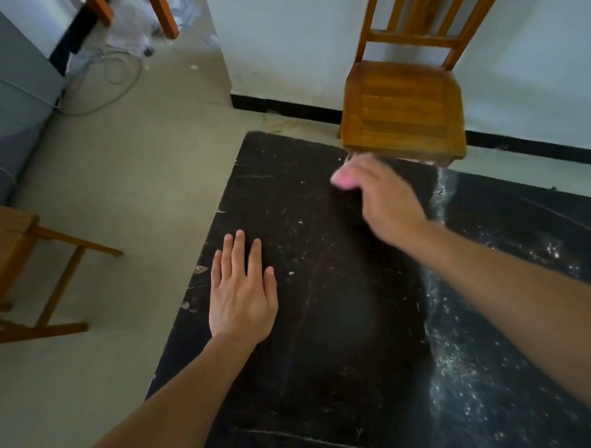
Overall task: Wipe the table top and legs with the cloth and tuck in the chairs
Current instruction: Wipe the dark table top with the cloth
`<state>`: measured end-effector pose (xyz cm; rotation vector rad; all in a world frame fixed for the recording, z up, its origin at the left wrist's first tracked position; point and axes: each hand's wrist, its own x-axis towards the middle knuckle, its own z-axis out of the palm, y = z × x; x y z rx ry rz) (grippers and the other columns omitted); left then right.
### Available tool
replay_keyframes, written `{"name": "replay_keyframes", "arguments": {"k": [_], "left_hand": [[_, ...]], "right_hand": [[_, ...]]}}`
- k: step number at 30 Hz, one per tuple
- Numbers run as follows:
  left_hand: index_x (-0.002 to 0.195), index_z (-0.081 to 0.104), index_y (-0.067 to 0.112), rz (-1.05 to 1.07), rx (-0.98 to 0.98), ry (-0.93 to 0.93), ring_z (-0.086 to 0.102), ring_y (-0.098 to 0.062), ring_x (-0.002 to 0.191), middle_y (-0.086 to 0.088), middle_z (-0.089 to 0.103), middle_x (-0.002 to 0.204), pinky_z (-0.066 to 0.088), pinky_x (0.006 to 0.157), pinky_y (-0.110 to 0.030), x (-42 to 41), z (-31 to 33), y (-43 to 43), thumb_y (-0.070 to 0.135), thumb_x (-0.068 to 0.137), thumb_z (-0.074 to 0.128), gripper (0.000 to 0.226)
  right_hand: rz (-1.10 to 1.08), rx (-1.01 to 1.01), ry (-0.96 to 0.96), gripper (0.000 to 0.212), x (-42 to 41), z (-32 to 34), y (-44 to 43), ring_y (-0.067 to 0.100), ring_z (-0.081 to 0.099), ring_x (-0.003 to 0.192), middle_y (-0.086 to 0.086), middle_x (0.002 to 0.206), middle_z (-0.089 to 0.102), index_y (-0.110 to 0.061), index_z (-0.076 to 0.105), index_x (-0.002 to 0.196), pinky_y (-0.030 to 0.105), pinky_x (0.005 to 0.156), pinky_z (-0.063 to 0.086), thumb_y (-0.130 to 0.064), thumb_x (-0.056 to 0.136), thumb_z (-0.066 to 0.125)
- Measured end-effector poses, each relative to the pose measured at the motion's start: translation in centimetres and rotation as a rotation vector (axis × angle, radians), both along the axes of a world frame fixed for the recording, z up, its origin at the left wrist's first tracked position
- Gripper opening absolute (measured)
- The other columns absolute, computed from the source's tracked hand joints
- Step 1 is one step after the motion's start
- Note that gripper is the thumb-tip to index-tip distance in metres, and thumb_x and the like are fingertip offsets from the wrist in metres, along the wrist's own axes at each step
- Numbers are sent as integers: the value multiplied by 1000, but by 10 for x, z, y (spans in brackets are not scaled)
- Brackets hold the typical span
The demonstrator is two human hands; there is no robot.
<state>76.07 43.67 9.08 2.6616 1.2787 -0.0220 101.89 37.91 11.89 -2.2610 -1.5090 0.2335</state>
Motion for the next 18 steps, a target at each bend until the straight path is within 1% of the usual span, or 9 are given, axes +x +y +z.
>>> {"name": "replay_keyframes", "arguments": {"k": [2,3,5,6,8,10,12,15,18], "left_hand": [[148,28,14,-3,-3,4,5,-24,148,-9,14,159,2,118,-38,1,1,-1,46,96,8,65],[148,29,14,0,-1,4,5,-24,148,-9,14,159,2,118,-38,1,1,0,46,96,8,65],[148,29,14,6,-1,5,6,-24,147,-9,15,159,4,118,-39,2,0,1,46,96,8,64],[148,30,14,4,-2,11,6,-25,147,-9,16,159,5,118,-39,2,-1,1,46,96,8,64],[148,29,14,-7,-6,21,6,-25,147,-9,16,159,4,118,-39,2,-1,3,46,96,7,64],[149,28,15,3,-6,30,4,-25,148,-8,13,159,2,118,-38,2,0,4,46,97,7,64],[150,24,17,5,-21,31,0,-23,148,-7,9,160,-2,117,-37,4,3,4,45,98,8,60],[150,22,18,-8,-60,1,-3,-22,148,-6,7,161,-3,119,-37,2,5,6,39,101,17,54],[148,29,15,-4,-72,-48,3,-23,148,-7,14,159,2,120,-38,0,6,7,31,102,26,49]], "right_hand": [[240,-72,-5,43,-19,-18,-7,16,34,141,-1,145,48,-25,56,131,42,119,26,-7,96,39],[213,-61,-11,41,-6,-21,-3,18,38,138,-1,142,51,-25,58,130,43,117,29,-9,97,40],[-165,-25,12,27,46,-16,15,20,51,125,-1,128,59,-27,62,118,39,105,42,-17,97,49],[-391,-135,37,17,74,-6,24,23,57,117,2,118,62,-23,62,111,36,94,45,-25,97,52],[-638,-298,131,25,108,13,33,29,62,107,8,108,63,-16,61,104,34,83,45,-38,96,52],[-549,-183,76,27,94,22,37,26,57,119,5,126,61,-20,62,119,38,98,43,-33,97,52],[-311,-48,37,30,47,27,26,19,48,132,-1,138,55,-27,60,125,40,113,36,-17,98,49],[24,17,36,42,-40,17,-27,14,44,136,1,137,55,-20,60,124,40,116,34,-1,97,35],[174,-17,-39,52,-119,-7,-94,26,35,142,11,147,47,-10,52,137,44,116,31,6,88,41]]}}
